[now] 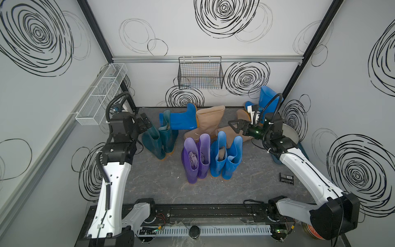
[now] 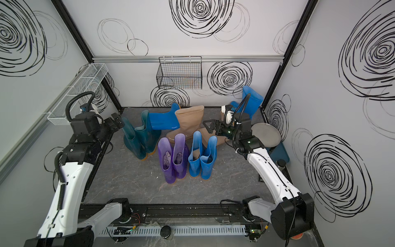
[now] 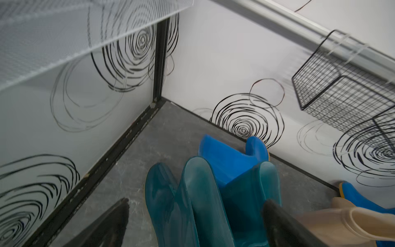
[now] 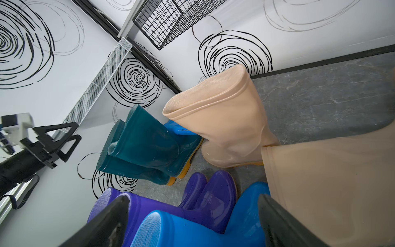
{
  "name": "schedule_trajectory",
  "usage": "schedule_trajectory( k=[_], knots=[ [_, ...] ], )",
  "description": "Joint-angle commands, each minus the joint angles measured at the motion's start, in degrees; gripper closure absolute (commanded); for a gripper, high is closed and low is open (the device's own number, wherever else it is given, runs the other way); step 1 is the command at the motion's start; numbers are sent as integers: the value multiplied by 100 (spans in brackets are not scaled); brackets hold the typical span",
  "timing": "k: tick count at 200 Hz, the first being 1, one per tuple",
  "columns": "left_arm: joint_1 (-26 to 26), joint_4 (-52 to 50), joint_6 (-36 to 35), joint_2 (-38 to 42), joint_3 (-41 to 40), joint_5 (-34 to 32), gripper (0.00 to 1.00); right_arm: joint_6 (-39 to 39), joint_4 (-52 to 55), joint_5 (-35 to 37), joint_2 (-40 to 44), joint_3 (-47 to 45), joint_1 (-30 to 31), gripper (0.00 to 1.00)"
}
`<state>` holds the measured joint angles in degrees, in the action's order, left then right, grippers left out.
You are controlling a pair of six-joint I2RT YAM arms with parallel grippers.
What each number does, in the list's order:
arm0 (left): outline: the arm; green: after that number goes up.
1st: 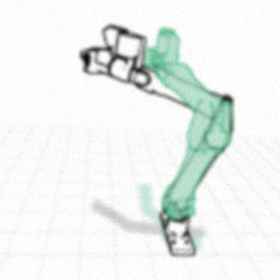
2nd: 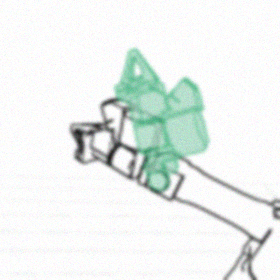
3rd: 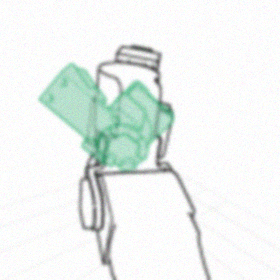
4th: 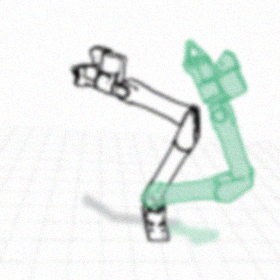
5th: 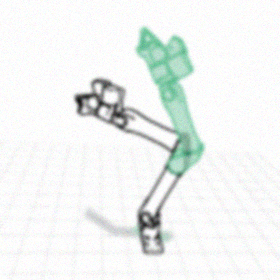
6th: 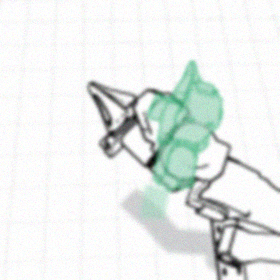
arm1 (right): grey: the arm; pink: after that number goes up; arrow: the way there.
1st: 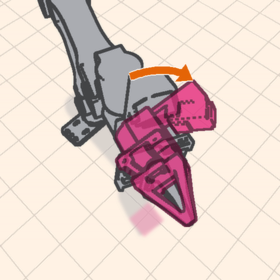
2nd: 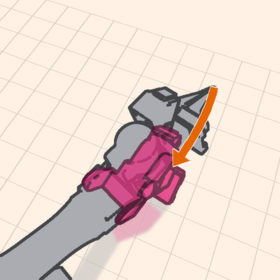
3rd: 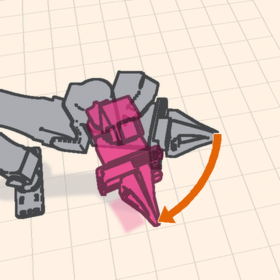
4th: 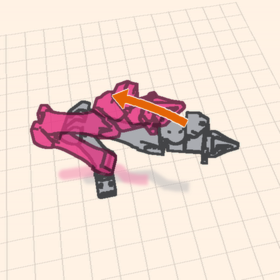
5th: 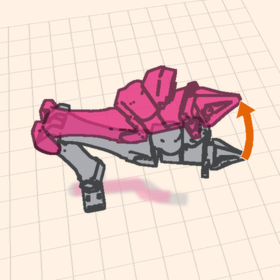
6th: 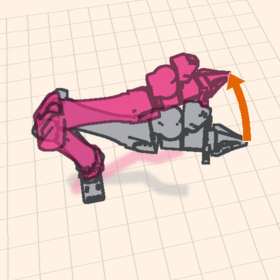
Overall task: Match and arrange rain boots in pairs
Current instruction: Pair a pair of rain boots at the center of the board.
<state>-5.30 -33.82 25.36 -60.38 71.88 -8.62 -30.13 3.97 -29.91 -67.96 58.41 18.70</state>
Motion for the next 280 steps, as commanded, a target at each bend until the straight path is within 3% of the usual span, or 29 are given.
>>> schedule_trajectory(
  k=[1, 60, 106, 125, 170, 191, 235, 280],
  knots=[
    [55, -441, 784, -119, 113, -248, 1, 85, -182, 59, 216, -117, 29, 3],
    [220, 63, 1275, -756, 57, -17, 1, 217, -238, 82, 240, -242, 30, 3],
    [249, 28, 982, -1269, 50, 14, 0, 375, -148, 47, 119, -180, 23, 2],
    [223, 252, 458, -1371, -51, 148, 14, 424, -133, 38, 87, -120, 15, 2],
    [73, 197, -609, -1845, 328, 570, 76, 548, 20, 4, -14, 50, -4, 2],
    [127, 10, -1049, -2090, 712, 614, 100, 548, 44, -4, -58, 74, -4, 2],
    [314, -120, -2078, -2299, 1219, 636, 100, 520, 76, 3, -127, 130, 9, 2],
    [178, -240, -2682, -2648, 1408, 1363, 100, 526, 140, 0, -207, 243, 11, 2]
  ],
)
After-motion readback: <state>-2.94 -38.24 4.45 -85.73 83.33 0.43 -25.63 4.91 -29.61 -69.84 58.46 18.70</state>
